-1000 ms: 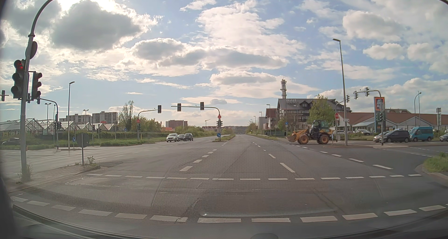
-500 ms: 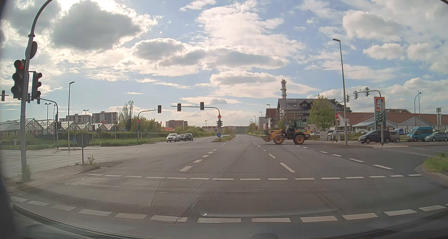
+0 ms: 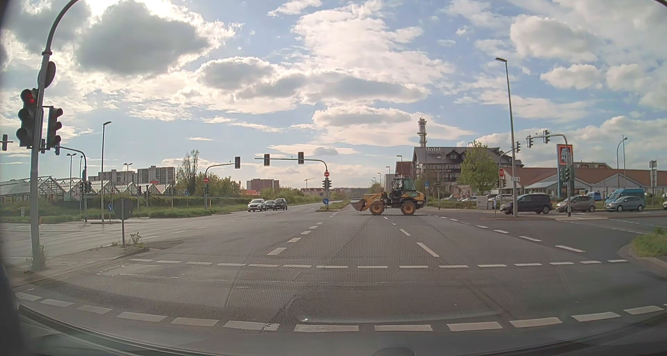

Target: Follow the waypoints while adhering to traffic rules and regulations

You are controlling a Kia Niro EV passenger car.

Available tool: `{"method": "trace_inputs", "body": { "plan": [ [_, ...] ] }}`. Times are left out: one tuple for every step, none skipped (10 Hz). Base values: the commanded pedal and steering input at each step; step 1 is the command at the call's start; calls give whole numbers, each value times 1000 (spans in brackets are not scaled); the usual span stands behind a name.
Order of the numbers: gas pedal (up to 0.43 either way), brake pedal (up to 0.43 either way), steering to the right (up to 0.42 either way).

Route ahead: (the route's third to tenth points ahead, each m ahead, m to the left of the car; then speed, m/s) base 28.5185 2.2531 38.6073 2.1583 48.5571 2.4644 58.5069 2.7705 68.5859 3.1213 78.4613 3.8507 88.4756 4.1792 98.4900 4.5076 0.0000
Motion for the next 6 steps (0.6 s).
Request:
{"method": "trace_inputs", "body": {
  "plan": [
    [0,274,-4],
    [0,274,-4],
    [0,274,-4],
    [0,274,-3],
    [0,274,-4],
    [0,274,-3]
  ]
}}
